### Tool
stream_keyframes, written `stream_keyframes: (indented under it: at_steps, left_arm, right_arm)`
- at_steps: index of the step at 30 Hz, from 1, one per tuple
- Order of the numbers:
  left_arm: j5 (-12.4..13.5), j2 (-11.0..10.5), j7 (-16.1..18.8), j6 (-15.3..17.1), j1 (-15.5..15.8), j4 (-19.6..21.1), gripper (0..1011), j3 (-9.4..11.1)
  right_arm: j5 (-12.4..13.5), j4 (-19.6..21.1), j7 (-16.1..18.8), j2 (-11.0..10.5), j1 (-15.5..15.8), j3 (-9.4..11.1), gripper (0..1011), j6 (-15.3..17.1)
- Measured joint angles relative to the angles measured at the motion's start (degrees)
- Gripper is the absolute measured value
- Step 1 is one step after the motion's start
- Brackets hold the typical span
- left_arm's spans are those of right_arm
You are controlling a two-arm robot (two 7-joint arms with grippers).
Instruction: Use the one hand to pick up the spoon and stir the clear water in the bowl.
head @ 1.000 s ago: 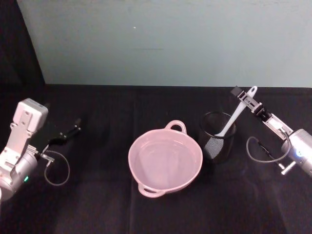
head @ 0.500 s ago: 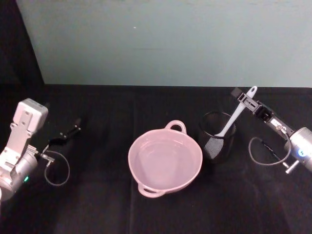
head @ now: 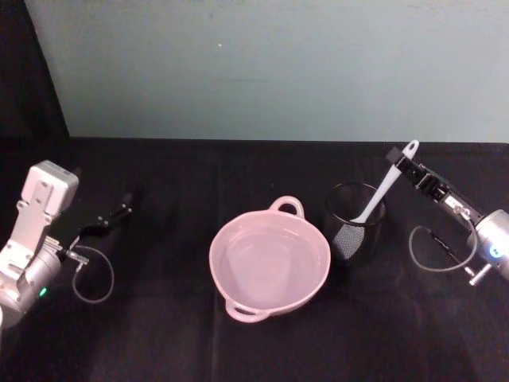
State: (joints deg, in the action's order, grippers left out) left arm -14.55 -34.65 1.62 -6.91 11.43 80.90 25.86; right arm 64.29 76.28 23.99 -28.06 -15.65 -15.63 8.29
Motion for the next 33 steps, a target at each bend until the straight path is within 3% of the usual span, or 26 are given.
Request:
stream_keyframes:
  at_steps: [7,9,11,17,23,24,26,33]
  left_arm:
    - [0.0,0.0,0.0,0.0,0.0,0.0,1005,0.0]
    - [0.0,0.0,0.0,0.0,0.0,0.0,1005,0.0]
    - [0.0,0.0,0.0,0.0,0.0,0.0,1005,0.0]
    - [0.0,0.0,0.0,0.0,0.0,0.0,1005,0.0]
    - [0.0,0.0,0.0,0.0,0.0,0.0,1005,0.0]
    - [0.0,0.0,0.0,0.0,0.0,0.0,1005,0.0]
    - [0.0,0.0,0.0,0.0,0.0,0.0,1005,0.0]
    - [0.0,0.0,0.0,0.0,0.0,0.0,1005,0.0]
  right_arm:
    - [0.43,0.28,-0.4,-0.85,-0.16,-0.85,257,-0.5]
    - [-0.58,1.3,-0.97,-1.66,-0.18,-1.56,162,-1.29]
    - [-1.6,1.96,-1.27,-2.18,-0.17,-1.98,133,-1.87]
    - [-6.26,5.71,-2.45,-4.11,-0.13,-2.97,123,-3.83]
    - [-12.74,11.34,-3.45,-6.96,-0.89,-3.71,123,-4.47]
    - [-12.74,11.34,-3.45,-6.96,-0.89,-3.71,123,-4.47]
    - [-14.77,13.92,-3.55,-8.15,-1.67,-3.77,123,-3.79]
    - [-17.49,18.9,-3.51,-10.46,-3.77,-3.45,123,-0.59]
